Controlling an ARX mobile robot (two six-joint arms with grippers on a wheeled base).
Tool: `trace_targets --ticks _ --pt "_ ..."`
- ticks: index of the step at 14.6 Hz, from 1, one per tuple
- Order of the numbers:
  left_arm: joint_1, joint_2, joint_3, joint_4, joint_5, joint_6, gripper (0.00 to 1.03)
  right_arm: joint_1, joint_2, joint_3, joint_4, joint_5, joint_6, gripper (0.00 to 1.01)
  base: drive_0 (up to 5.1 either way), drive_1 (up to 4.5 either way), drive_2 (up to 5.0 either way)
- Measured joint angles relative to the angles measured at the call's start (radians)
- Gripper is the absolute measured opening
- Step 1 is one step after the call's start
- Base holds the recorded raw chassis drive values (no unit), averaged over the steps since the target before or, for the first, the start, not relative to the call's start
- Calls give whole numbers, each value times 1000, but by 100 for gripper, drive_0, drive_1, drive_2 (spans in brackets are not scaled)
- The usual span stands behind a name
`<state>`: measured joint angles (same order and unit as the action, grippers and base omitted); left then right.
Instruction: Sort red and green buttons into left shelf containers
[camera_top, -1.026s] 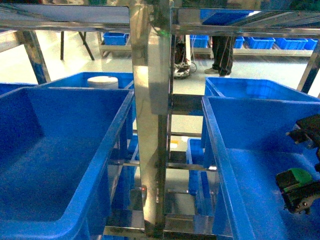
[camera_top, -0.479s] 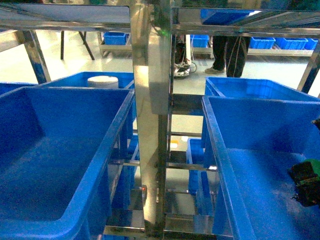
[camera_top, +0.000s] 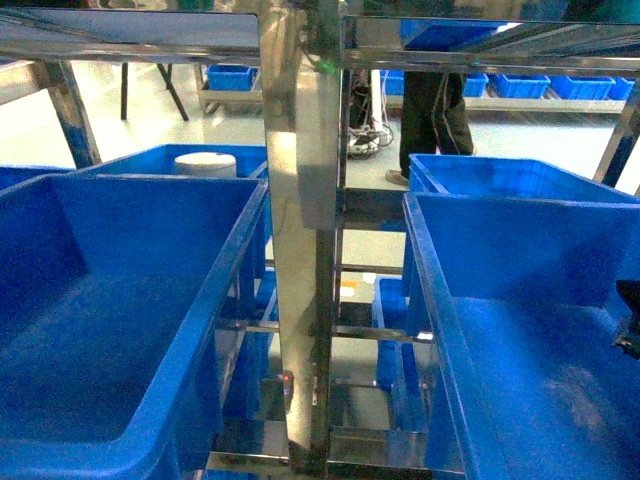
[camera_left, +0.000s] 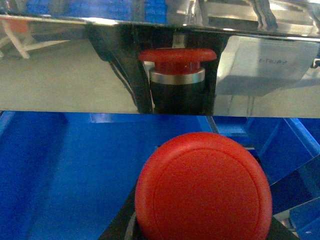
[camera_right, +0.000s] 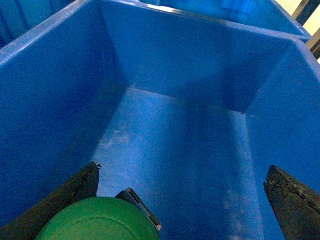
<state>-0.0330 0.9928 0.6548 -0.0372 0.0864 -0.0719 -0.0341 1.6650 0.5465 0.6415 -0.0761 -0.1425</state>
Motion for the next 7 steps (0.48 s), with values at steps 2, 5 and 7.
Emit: trace_targets --ticks 2,5,7 --pt "0 0 0 0 0 0 24 0 -22 -33 4 -8 2 98 0 0 0" --pt "0 0 0 0 0 0 24 -6 -32 -36 14 -11 4 98 0 0 0" --pt "0 0 0 0 0 0 24 -13 -32 -38 4 -12 6 98 0 0 0"
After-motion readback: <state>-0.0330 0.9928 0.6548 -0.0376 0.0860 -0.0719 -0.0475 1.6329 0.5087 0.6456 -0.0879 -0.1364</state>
